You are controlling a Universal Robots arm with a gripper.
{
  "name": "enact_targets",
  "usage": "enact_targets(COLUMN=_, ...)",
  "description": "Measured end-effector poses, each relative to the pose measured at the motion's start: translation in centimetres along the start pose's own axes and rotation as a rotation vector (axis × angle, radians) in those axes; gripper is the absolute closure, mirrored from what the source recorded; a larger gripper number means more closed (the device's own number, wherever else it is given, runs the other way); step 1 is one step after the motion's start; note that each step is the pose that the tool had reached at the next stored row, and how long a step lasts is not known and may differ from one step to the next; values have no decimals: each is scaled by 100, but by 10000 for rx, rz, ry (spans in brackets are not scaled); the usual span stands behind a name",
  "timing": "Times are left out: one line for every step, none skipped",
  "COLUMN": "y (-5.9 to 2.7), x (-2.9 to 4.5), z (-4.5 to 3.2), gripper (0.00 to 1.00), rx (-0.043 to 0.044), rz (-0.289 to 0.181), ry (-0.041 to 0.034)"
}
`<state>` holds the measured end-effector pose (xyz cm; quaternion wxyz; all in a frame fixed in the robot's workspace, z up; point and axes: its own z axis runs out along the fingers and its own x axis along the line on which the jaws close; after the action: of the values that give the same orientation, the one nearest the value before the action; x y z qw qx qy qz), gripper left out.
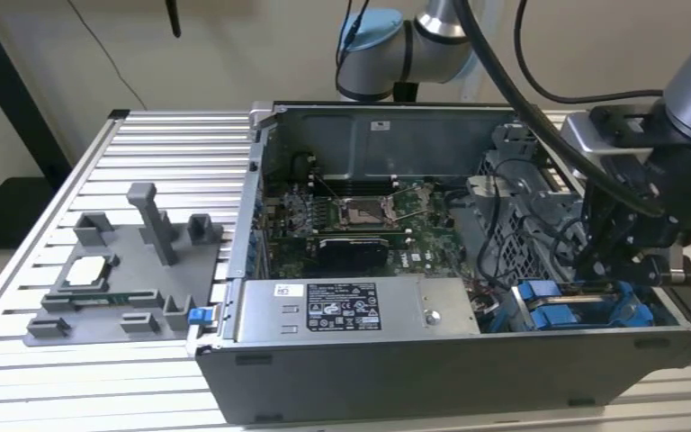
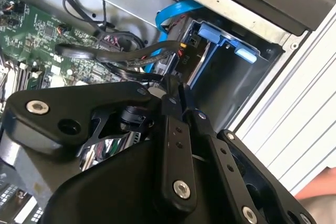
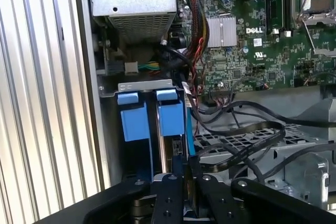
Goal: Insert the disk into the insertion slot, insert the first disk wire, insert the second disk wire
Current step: 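Insert the second disk wire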
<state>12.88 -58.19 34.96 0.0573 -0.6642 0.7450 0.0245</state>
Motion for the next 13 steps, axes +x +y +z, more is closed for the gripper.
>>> enact_targets(y=-2, x=0, z=5, gripper=100, rx=0, rz=0, ry=0)
enact_targets(y=-3, x=1, z=9, gripper=100, rx=0, rz=-1, ry=0)
enact_targets(y=-4, x=1, z=13, gripper=100, rx=0, rz=-1, ry=1)
enact_targets(y=-4, x=2, z=17, gripper=100, rx=0, rz=-1, ry=1)
enact_targets(y=-4, x=2, z=22, gripper=100, rx=0, rz=0, ry=0)
enact_targets(y=-5, x=3, z=25, gripper=100, rx=0, rz=0, ry=0)
enact_targets(y=-5, x=3, z=29, gripper=100, rx=0, rz=-1, ry=1)
enact_targets(y=-6, x=3, z=32, gripper=100, rx=0, rz=-1, ry=1)
enact_targets(y=-6, x=4, z=35, gripper=100, rx=0, rz=-1, ry=1)
enact_targets(y=-7, x=4, z=38, gripper=100, rx=0, rz=-1, ry=2)
enact_targets(y=-7, x=4, z=40, gripper=100, rx=0, rz=0, ry=1)
enact_targets(y=-8, x=4, z=43, gripper=100, rx=0, rz=-1, ry=0)
enact_targets(y=-10, x=4, z=46, gripper=100, rx=0, rz=-1, ry=0)
